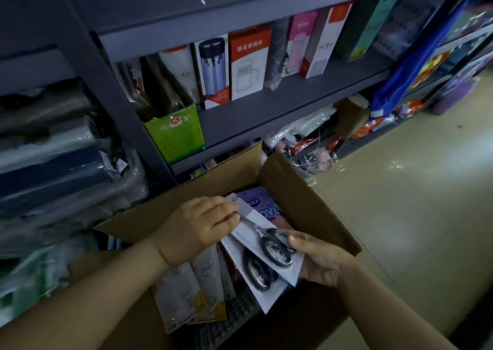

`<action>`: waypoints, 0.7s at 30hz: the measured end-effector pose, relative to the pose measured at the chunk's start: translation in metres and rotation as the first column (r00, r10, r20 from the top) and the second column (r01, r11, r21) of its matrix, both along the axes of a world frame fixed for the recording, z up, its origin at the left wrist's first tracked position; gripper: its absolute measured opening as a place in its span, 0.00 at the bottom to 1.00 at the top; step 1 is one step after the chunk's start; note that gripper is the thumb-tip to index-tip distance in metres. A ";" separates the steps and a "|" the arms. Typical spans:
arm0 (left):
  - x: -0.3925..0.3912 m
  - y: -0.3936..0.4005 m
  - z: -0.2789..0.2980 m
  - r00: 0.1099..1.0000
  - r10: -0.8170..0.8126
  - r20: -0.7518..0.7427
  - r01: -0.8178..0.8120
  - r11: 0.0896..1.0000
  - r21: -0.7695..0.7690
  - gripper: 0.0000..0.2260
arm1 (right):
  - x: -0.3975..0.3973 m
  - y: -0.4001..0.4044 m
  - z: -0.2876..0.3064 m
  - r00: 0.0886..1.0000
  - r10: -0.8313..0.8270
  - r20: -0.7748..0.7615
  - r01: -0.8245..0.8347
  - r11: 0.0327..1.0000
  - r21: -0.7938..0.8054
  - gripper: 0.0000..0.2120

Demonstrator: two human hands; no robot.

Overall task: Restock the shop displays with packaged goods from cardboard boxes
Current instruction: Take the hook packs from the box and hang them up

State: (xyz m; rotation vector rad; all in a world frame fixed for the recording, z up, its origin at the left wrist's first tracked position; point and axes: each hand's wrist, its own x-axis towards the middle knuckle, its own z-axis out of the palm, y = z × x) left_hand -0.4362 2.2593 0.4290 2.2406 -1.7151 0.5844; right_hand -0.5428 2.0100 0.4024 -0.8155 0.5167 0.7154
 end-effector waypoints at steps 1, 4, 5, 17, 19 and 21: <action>-0.003 0.000 0.001 0.999 0.042 -0.007 -0.042 0.999 -0.008 0.16 | -0.002 0.005 0.002 1.000 -0.024 -0.002 0.024 1.000 -0.006 0.38; -0.008 0.001 -0.001 0.990 0.139 0.001 -0.138 0.989 -0.042 0.14 | -0.008 0.020 0.012 0.997 -0.072 0.016 0.073 0.996 -0.049 0.32; -0.011 0.001 -0.001 0.985 0.173 0.012 -0.173 0.984 -0.052 0.14 | -0.011 0.023 0.014 0.997 -0.068 0.036 0.070 0.996 -0.063 0.31; -0.060 -0.024 0.028 0.385 0.181 -0.905 -0.674 0.725 -0.142 0.37 | -0.012 0.048 0.039 0.918 -0.359 0.170 0.357 0.933 0.046 0.40; -0.073 -0.031 0.036 0.027 -0.024 -0.999 -0.731 0.681 -0.036 0.30 | -0.011 0.052 0.043 0.908 -0.376 0.183 0.382 0.924 0.001 0.42; -0.080 -0.036 0.033 -0.181 -0.266 -0.947 -0.849 0.529 0.014 0.26 | -0.013 0.057 0.048 0.899 -0.391 0.200 0.405 0.914 -0.034 0.41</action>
